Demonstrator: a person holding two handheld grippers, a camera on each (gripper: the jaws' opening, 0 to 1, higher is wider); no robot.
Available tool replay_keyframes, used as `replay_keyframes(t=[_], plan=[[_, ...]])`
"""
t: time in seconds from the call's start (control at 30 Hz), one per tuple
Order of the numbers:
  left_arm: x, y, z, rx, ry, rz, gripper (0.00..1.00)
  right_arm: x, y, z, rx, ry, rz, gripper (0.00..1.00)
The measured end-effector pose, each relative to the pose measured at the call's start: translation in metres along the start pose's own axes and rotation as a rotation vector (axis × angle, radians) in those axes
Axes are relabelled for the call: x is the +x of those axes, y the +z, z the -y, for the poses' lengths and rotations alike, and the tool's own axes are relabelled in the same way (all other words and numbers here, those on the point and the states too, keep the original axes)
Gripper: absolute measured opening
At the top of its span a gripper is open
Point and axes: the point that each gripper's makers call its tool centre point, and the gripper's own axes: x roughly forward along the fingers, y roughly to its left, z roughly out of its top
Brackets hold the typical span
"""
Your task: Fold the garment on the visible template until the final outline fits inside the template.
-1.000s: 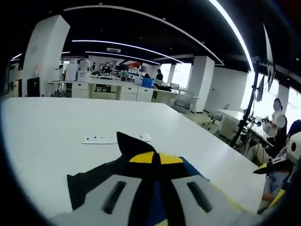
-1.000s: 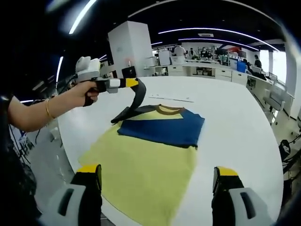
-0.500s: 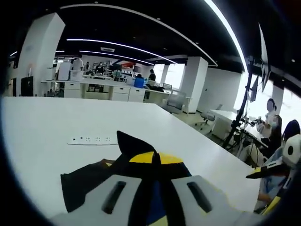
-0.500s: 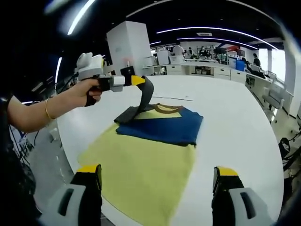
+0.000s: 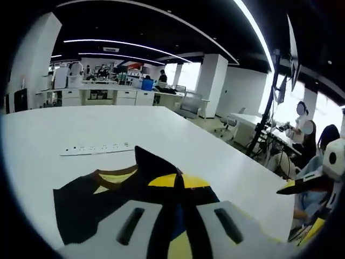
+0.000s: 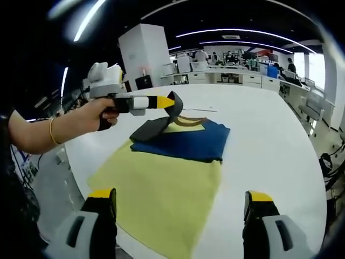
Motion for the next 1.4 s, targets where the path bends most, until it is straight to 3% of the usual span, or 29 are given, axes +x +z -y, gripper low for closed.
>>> replay_keyframes(t=[0.5, 0.63, 0.73, 0.93, 1.2, 1.4], plan=[[0.033, -0.07, 0.021, 0.03, -0.055, -0.153, 0.0, 0.0, -0.015, 0.02, 0.047, -0.028, -0.018, 1.0], [0.038, -0.082, 0.021, 0.03, -0.072, -0.171, 0.0, 0.001, -0.017, 0.022, 0.05, -0.029, -0.025, 1.0], [0.039, -0.084, 0.023, 0.059, -0.086, -0.175, 0.01, 0.003, -0.016, 0.023, 0.056, -0.029, -0.023, 1.0], [0.037, -0.08, 0.029, 0.078, -0.114, -0.162, 0.14, 0.006, -0.015, 0.022, 0.052, -0.021, -0.021, 1.0], [0.022, -0.068, 0.028, 0.121, -0.127, -0.12, 0.55, 0.008, -0.012, 0.015, 0.003, 0.01, -0.036, 1.0], [-0.003, -0.054, 0.014, 0.153, -0.136, -0.091, 0.69, 0.01, -0.017, 0.007, -0.089, 0.049, -0.091, 1.0]])
